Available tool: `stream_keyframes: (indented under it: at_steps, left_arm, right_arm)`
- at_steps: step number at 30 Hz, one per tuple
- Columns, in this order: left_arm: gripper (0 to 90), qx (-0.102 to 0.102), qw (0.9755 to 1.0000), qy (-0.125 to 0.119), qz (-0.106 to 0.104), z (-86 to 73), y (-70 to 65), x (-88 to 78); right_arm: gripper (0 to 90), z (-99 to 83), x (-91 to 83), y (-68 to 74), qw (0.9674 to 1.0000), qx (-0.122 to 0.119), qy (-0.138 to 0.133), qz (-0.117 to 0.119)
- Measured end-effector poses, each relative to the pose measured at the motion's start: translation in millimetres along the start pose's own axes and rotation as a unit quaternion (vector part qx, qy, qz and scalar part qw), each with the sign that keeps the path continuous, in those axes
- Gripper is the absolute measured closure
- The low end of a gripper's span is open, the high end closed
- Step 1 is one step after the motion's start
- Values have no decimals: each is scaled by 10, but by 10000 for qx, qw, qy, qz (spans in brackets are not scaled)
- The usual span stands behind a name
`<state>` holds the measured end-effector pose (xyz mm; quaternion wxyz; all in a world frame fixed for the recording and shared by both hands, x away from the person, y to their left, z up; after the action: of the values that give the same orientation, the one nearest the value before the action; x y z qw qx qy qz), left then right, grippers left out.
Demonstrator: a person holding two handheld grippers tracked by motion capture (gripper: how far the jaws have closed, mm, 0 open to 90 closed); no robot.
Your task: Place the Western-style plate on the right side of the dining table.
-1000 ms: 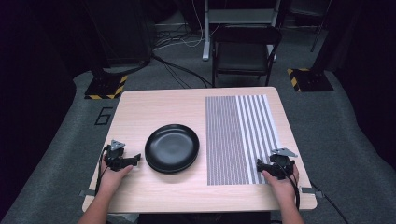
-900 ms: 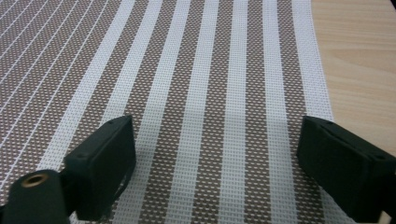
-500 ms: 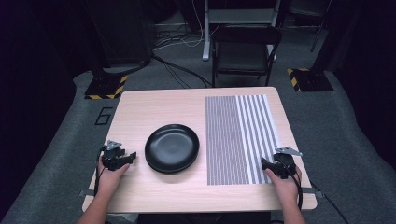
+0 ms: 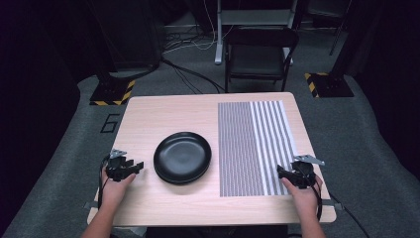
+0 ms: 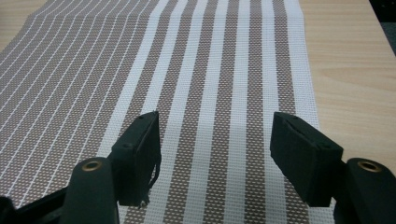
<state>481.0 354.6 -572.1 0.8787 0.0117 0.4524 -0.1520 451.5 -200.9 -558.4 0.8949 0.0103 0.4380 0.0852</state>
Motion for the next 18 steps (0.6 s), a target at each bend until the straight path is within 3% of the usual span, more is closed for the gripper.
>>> stream_keyframes:
  at_steps: [8, 14, 18]
  left_arm:
    - [483, 91, 10000, -32, 21, 16, -33, -40]
    - [490, 145, 9999, -93, -21, 30, -74, -90]
    - [499, 149, 9998, -75, -118, 26, -114, -135]
  right_arm:
    - [301, 9, -12, 64, 9999, -100, 37, 39]
    - [443, 38, -84, 94, 9998, -169, -111, 38]
    - [470, 62, -127, 159, 9993, -307, -183, 57]
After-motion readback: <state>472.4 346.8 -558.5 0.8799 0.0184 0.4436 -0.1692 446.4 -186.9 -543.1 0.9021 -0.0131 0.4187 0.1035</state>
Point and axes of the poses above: each handheld gripper's, and its own axes: x roughly forward along the jaws, z roughly out of its top, y roughly to its left, the point moved 9 cm from there along x, roughly forward along the jaws, and after that the axes turned 11 degrees about y, right-handed, at the moved point
